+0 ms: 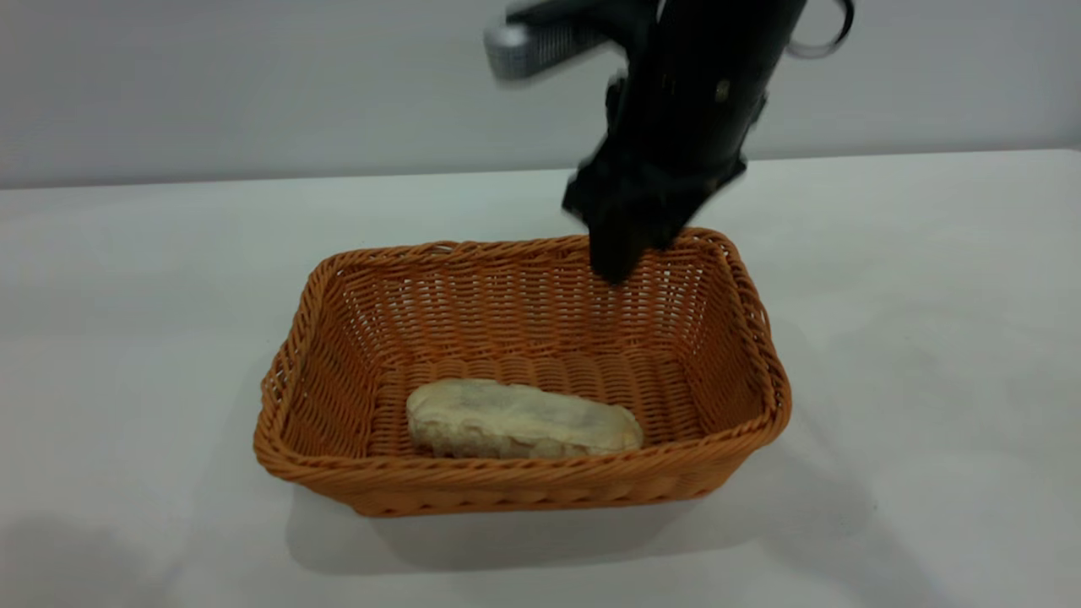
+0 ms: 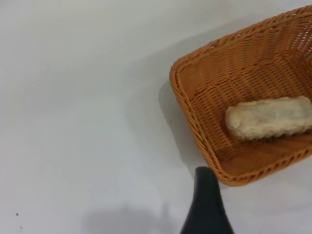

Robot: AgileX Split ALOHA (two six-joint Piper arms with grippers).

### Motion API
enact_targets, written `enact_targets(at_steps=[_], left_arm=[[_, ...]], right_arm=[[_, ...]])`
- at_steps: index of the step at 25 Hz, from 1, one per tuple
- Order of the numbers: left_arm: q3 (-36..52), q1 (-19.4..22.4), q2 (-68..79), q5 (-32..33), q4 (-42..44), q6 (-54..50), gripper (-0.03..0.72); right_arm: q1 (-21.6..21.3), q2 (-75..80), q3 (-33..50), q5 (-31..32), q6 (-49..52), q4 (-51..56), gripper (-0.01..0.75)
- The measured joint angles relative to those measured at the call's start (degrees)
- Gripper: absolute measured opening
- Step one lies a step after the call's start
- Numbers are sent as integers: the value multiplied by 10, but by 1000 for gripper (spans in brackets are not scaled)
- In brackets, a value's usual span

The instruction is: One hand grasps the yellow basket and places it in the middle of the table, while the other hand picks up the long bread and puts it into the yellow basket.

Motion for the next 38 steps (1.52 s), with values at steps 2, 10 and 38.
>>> enact_targets(at_steps=[2, 10, 38], left_arm=[[27, 0, -43, 5, 1, -5, 594], [119, 0, -252, 65, 34, -13, 594], [243, 0, -568, 213, 168, -161, 594]], right_arm=[[-1, -27, 0, 13, 0, -8, 467], [-1, -153, 0, 87, 5, -32, 467], [-1, -655, 5, 320, 84, -55, 467]])
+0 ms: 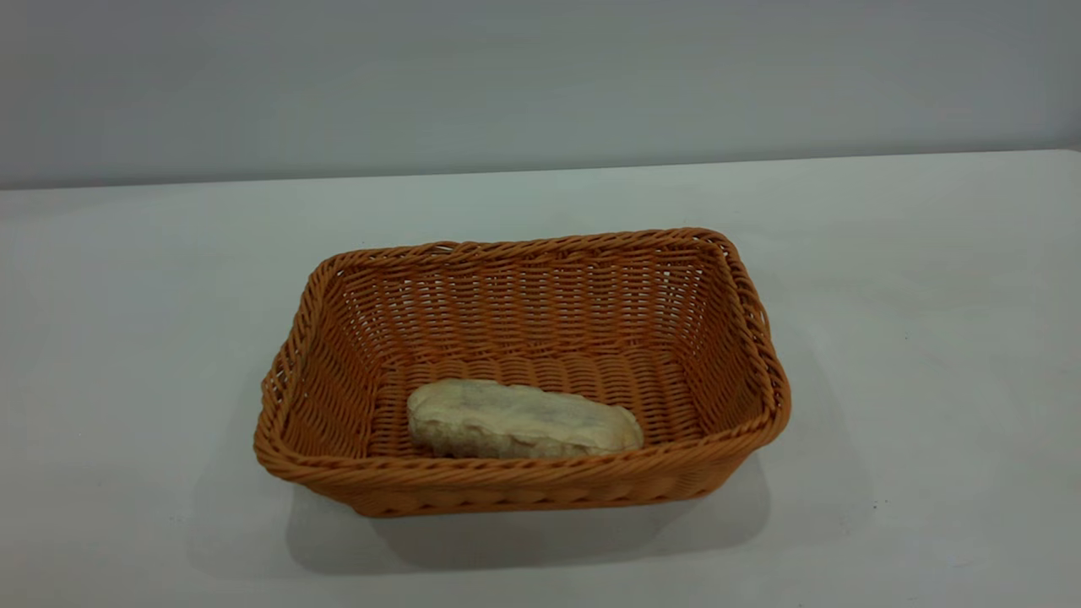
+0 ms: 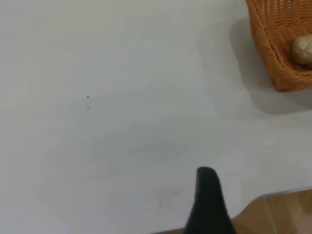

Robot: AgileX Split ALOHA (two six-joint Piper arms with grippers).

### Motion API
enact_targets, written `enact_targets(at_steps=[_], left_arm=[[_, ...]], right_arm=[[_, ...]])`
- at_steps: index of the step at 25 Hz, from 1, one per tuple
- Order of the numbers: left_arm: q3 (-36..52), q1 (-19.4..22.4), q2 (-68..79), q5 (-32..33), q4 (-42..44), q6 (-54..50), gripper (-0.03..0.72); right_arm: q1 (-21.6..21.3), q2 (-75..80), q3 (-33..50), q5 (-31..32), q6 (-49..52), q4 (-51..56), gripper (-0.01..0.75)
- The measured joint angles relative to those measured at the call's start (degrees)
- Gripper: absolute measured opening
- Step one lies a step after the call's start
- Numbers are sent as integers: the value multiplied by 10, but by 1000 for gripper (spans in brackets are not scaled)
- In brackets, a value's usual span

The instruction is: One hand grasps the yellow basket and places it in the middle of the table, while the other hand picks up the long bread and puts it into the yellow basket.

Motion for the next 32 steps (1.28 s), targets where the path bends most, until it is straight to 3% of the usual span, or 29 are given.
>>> enact_targets(at_steps=[6, 21, 32], left_arm=[[1, 0, -2, -1, 0, -1, 594], [1, 0, -2, -1, 0, -1, 594], [1, 0, -2, -1, 0, -1, 594]], right_arm=[[0, -142, 100, 0, 19, -2, 467], [0, -474, 476, -24, 54, -15, 467], [0, -511, 539, -45, 42, -25, 467]])
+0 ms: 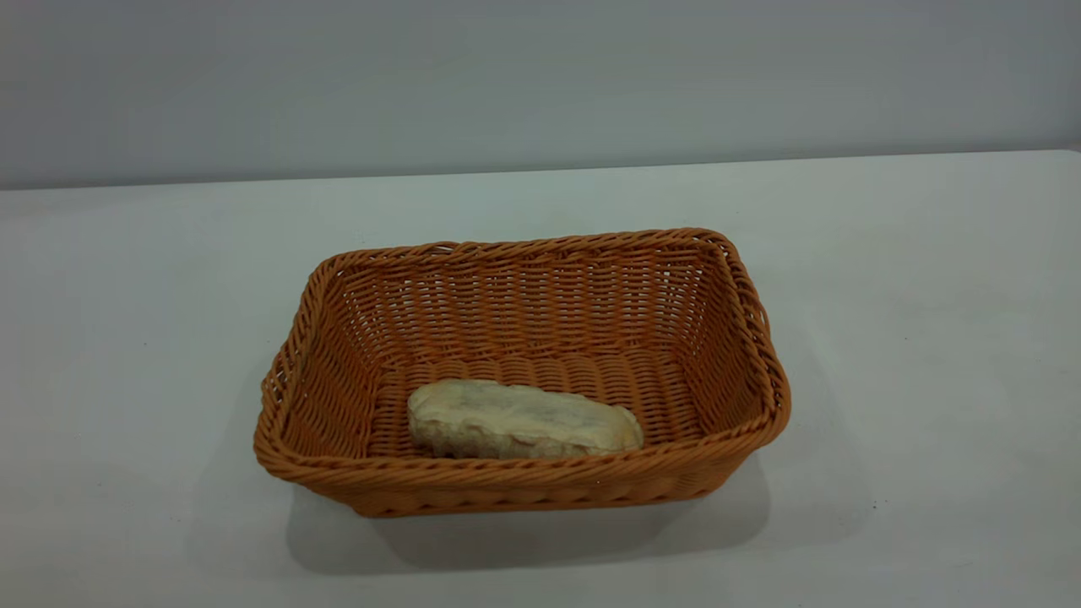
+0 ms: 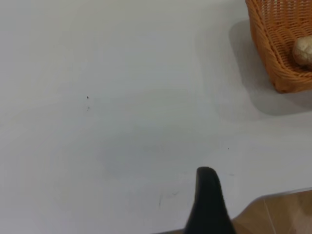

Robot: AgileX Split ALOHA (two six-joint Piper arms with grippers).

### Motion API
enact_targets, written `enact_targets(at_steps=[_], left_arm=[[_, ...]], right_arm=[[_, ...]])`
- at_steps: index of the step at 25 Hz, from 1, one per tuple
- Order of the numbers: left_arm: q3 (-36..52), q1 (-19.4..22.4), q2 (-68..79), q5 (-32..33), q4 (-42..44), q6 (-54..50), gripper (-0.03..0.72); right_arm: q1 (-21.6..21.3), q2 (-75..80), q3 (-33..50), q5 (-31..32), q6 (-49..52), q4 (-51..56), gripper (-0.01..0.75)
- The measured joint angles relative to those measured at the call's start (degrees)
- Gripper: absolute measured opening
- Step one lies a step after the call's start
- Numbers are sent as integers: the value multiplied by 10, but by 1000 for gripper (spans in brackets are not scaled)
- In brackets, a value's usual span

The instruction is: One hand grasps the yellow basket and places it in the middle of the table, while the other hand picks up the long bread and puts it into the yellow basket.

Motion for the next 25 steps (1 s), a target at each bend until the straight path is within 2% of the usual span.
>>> enact_targets(at_steps=[25], left_arm=[[0, 0, 0, 0, 0, 0, 594]], right_arm=[[0, 0, 8, -10, -2, -1, 467]])
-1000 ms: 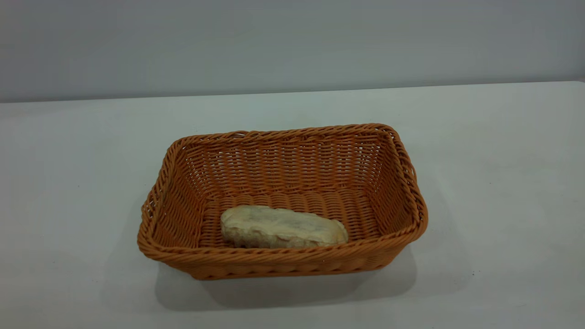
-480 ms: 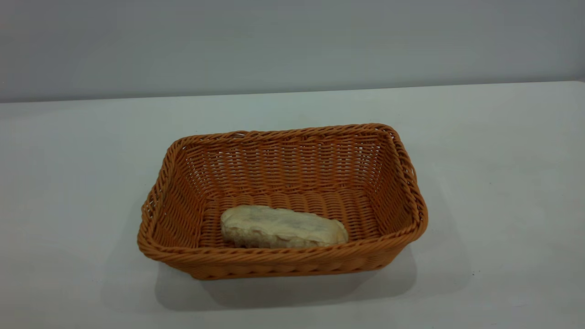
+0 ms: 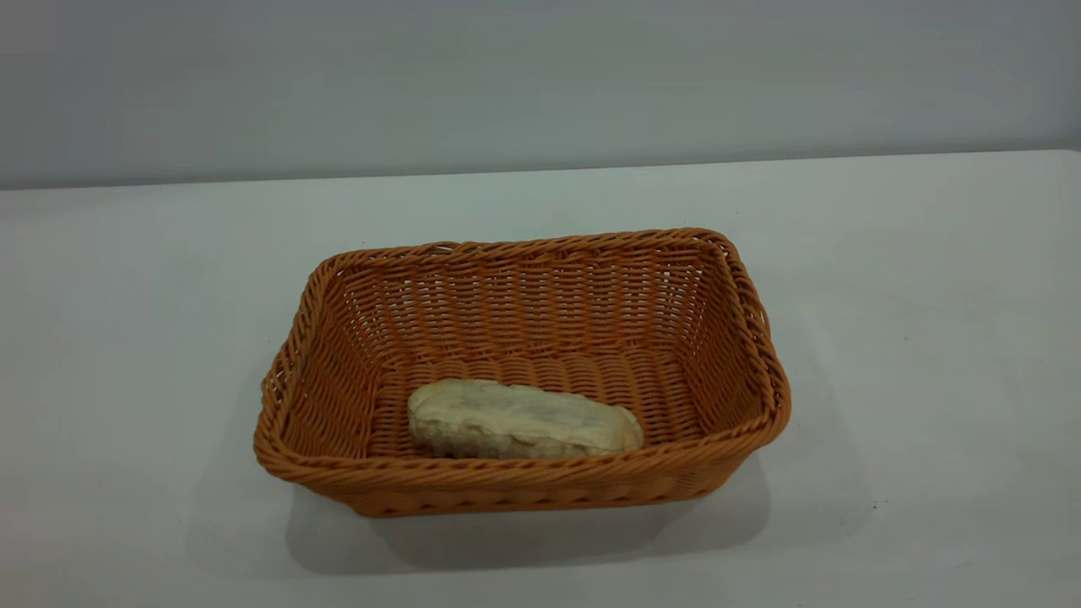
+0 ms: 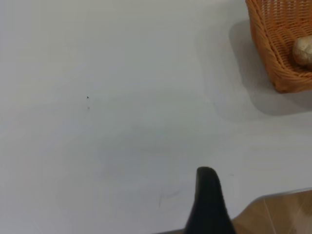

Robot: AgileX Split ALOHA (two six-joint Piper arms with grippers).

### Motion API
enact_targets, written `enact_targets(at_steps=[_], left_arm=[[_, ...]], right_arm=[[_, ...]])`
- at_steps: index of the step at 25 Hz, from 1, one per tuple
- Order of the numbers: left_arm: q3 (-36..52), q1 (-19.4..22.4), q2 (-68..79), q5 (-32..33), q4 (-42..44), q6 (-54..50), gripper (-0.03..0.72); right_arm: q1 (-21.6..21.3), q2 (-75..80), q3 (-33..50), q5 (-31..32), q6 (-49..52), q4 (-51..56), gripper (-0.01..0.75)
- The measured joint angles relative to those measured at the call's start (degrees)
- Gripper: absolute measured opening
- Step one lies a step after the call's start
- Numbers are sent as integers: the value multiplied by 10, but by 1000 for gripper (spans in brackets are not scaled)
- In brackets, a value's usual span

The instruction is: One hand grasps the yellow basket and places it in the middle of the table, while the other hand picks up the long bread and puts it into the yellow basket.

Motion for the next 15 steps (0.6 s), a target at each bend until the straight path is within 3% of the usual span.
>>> enact_targets(at_steps=[7, 11, 15], left_arm=[[0, 0, 0, 0, 0, 0, 594], [0, 9, 0, 0, 0, 0, 594], [0, 53, 0, 0, 0, 0, 594]], right_arm=[[-13, 0, 0, 0, 0, 0, 467], [-94, 0, 0, 0, 0, 0, 467], [-193, 0, 0, 0, 0, 0, 467]])
